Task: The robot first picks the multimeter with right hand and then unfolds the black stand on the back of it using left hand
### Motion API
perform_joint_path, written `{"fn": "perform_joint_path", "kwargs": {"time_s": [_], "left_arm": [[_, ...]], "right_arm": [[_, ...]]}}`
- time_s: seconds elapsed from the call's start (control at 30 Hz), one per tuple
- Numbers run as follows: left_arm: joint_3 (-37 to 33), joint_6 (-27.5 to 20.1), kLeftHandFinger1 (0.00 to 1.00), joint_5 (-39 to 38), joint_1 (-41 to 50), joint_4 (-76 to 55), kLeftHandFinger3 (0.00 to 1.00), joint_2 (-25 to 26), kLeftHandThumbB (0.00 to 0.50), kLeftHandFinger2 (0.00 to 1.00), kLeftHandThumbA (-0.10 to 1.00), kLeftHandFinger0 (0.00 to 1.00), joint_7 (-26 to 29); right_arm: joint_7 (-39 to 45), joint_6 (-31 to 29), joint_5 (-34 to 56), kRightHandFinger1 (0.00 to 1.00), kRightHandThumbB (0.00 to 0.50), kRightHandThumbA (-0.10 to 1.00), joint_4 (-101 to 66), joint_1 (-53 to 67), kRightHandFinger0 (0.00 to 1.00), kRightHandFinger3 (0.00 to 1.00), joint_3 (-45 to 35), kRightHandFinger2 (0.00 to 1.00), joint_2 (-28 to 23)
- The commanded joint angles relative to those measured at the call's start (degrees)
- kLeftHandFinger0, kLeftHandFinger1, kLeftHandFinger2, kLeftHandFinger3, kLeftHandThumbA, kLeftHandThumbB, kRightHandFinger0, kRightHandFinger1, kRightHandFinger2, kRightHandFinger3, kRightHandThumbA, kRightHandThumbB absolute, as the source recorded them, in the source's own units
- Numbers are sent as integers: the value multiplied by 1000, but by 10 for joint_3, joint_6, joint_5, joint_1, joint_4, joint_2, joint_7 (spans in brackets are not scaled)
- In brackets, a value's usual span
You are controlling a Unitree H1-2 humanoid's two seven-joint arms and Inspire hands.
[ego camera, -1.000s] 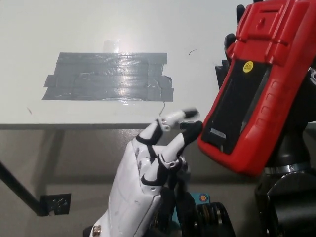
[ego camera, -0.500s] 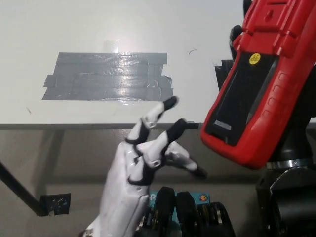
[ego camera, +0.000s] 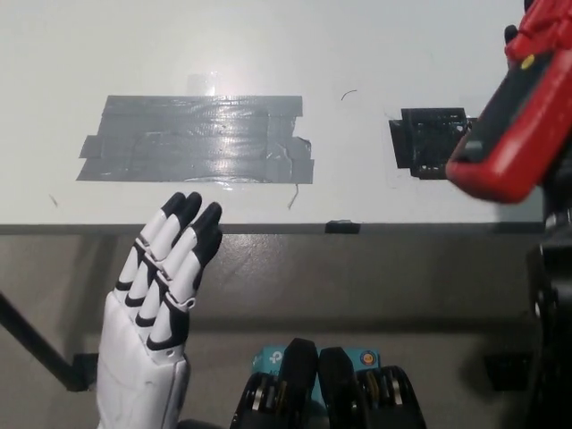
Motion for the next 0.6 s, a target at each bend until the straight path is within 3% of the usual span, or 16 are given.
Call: {"fn": "perform_joint_path", "kwargs": {"time_s": [0.0,0.1,0.17,0.23,0.3,0.37,0.4,0.47,0.57], "left_arm": [[12,-14,1000,15,19,4,1000,29,379,1000,1000,1000,39],[16,-14,1000,4,37,-3,1000,38,376,1000,1000,1000,34],[25,-14,1000,3,43,-5,1000,36,377,1000,1000,1000,28],[33,-14,1000,4,41,-2,1000,37,380,1000,1000,1000,27],[30,-14,1000,0,40,-1,1000,43,391,1000,1000,1000,29],[25,-14,1000,0,48,-3,1000,42,389,1000,1000,1000,29],[24,-14,1000,3,46,0,1000,44,384,1000,1000,1000,31],[22,-14,1000,2,47,2,1000,47,381,1000,1000,1000,30],[21,-14,1000,-1,52,4,1000,45,377,1000,1000,1000,28]], "right_arm": [[72,-74,-198,310,51,-100,136,-85,64,1000,21,661,-54],[73,-112,-279,317,71,-100,196,-103,17,883,43,734,-74],[41,-117,-348,297,115,-100,243,-131,0,805,66,775,-94],[-1,-136,-478,176,159,-100,327,-175,0,620,123,625,-134],[-25,-148,-545,69,150,-100,388,-207,0,486,163,489,-156],[-51,-142,-593,2,166,-100,457,-246,0,456,207,392,-175],[-48,-148,-600,10,174,-100,483,-259,0,497,219,398,-181],[-32,-173,-610,144,156,-100,541,-287,0,683,247,575,-187],[-50,-174,-642,194,180,-100,608,-321,0,772,293,654,-190]]}}
